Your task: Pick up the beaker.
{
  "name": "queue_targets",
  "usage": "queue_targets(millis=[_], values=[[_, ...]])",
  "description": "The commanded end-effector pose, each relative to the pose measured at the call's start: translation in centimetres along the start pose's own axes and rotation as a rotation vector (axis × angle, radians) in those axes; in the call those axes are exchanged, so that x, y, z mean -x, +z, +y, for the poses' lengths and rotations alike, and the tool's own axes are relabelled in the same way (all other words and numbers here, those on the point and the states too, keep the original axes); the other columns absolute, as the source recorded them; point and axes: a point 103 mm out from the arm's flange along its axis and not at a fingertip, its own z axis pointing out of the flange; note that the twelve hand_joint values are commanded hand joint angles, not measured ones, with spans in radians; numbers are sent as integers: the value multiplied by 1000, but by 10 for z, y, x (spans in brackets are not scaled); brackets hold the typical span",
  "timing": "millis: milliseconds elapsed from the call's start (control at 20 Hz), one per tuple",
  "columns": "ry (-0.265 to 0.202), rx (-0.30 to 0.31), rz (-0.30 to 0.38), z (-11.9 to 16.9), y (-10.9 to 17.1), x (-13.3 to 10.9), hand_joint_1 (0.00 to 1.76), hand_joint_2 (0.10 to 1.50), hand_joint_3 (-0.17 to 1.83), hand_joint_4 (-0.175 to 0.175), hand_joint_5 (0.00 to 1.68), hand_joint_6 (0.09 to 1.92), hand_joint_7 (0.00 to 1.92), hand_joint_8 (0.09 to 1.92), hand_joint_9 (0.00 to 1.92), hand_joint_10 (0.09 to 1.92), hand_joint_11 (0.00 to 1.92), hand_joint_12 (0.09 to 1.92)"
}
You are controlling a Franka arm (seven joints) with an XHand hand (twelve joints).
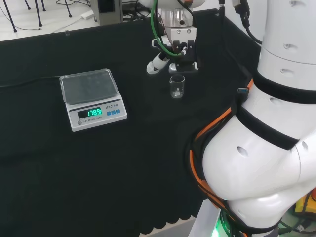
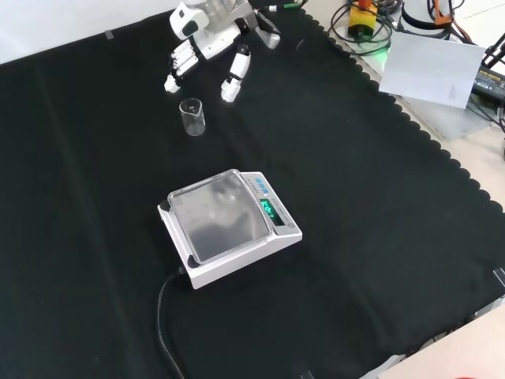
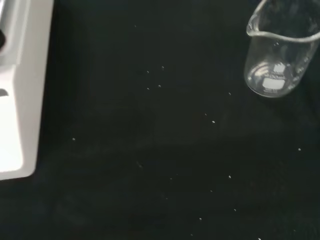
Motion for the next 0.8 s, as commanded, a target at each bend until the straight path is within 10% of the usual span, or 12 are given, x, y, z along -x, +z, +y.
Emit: queue_targets(millis=[50,800], values=[[33,-19,11,8,8,16,760,1013,-175,0,137,87,14,657,161,882,57,1479],[97,-125,-51,25,29,43,801,992,-175,-7,173,87,32,684,184,870,87,1461]])
